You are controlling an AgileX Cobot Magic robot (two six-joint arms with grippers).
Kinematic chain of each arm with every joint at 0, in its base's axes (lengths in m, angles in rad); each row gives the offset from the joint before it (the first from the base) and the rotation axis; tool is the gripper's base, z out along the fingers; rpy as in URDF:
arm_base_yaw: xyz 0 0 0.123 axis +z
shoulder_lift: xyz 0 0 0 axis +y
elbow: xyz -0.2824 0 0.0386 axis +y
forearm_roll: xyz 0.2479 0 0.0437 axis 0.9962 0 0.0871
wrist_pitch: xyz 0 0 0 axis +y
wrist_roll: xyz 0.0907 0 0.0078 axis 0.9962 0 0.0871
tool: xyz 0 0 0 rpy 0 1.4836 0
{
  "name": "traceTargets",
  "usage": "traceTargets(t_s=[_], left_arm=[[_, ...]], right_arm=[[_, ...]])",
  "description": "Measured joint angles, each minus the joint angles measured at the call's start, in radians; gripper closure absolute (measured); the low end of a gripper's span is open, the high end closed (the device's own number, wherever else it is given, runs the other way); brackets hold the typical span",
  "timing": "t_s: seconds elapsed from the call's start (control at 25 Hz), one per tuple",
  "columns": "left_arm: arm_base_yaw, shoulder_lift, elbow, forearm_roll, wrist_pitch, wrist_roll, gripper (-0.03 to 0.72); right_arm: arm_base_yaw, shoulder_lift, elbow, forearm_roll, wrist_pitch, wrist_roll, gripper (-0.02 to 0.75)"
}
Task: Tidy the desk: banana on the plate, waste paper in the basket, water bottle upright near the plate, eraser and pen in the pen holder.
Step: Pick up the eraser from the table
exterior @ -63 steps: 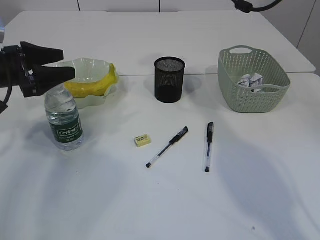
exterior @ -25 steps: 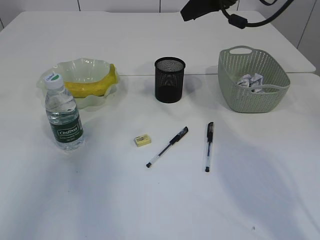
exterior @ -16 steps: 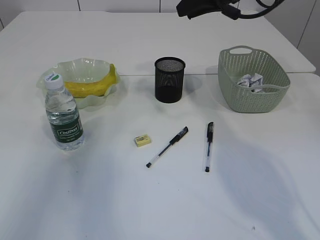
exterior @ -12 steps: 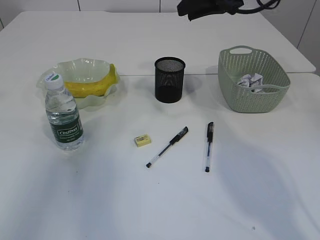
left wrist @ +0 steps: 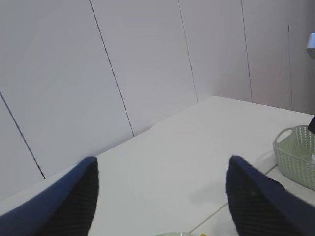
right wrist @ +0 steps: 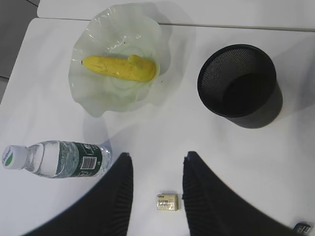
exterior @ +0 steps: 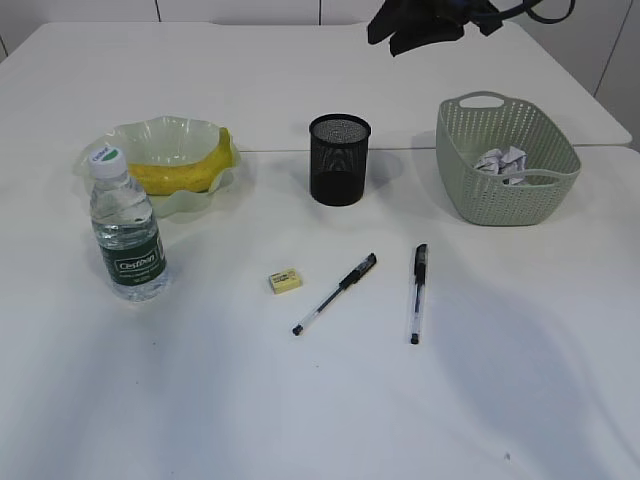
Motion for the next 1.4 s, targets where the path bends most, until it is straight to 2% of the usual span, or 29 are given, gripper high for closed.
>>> traceTargets(t_s=[0.44,0.92,1.16,1.4], left_arm=[[0.0,0.0,0.0,0.0,-0.002,-0.002,0.12],[0.0,0.0,0.0,0.0,-0.004,-0.002,0.12],[0.0,0.0,0.0,-0.002,-0.079,-0.002,0.12],[0.0,0.0,0.0,0.005,-0.118,-0.011,0.12]], right_arm=[[0.007,0.0,0.0,-0.01,0.0,0.006,0.477],[0.198,0.0,0.04,-0.272,0.0,0.008,0.477],[0.216,0.0,0.047,-0.342,0.0,0.037,0.477],[0.232,0.0,0.181,-0.358,0.0,0.058,0.477]])
